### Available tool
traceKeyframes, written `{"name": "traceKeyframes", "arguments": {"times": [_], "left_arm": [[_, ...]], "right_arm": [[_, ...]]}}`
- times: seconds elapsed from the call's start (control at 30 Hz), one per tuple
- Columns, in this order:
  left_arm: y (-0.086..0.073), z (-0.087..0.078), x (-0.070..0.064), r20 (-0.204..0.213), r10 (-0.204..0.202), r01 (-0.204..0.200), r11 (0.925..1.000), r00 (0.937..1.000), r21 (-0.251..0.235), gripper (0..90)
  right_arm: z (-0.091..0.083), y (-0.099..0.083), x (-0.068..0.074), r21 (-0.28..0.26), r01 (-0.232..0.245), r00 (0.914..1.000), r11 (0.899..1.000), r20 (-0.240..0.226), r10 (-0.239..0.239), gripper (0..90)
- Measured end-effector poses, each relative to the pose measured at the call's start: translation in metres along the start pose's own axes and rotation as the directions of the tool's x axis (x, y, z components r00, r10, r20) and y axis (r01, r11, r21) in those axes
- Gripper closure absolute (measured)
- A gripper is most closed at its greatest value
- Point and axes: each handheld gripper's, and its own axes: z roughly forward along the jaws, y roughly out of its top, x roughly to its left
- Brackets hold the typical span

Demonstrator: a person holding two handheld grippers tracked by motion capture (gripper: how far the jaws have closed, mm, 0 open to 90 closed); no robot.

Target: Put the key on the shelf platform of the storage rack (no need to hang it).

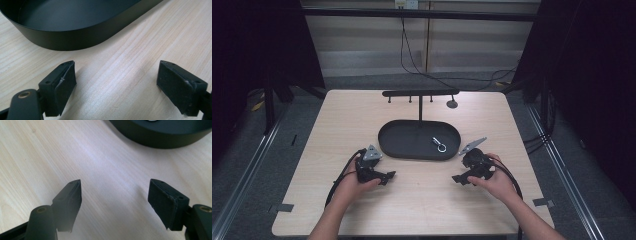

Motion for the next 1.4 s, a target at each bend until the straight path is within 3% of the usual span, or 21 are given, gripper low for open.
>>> {"name": "traceKeyframes", "arguments": {"times": [0.57, 0.83, 1.17, 1.27, 1.4], "left_arm": [[0.0, 0.0, 0.0, 0.0, 0.001, -0.001, 1.0, 1.0, 0.0, 15.5], [0.0, 0.0, -0.001, 0.003, -0.005, 0.005, 1.0, 1.0, -0.001, 15.5], [0.0, 0.0, -0.001, 0.003, -0.004, 0.004, 1.0, 1.0, 0.0, 15.5], [0.0, 0.0, -0.001, 0.003, -0.004, 0.004, 1.0, 1.0, -0.001, 15.5], [0.0, 0.0, -0.001, 0.004, -0.002, 0.002, 1.0, 1.0, -0.001, 15.5]], "right_arm": [[0.005, -0.02, 0.001, 0.015, 0.027, 0.9996, 1.0, 0.003, -0.027, 25.1], [0.006, -0.026, 0.003, -0.009, 0.05, 0.9986, 0.999, 0.017, -0.05, 21.8], [0.007, -0.037, 0.0, -0.09, 0.06, 0.9981, 0.994, 0.019, -0.058, 15.8], [0.009, -0.048, -0.002, -0.177, 0.055, 0.9985, 0.983, 0.019, -0.052, 13.8], [0.01, -0.054, -0.002, -0.228, 0.054, 0.9985, 0.972, 0.022, -0.051, 13.4]]}}
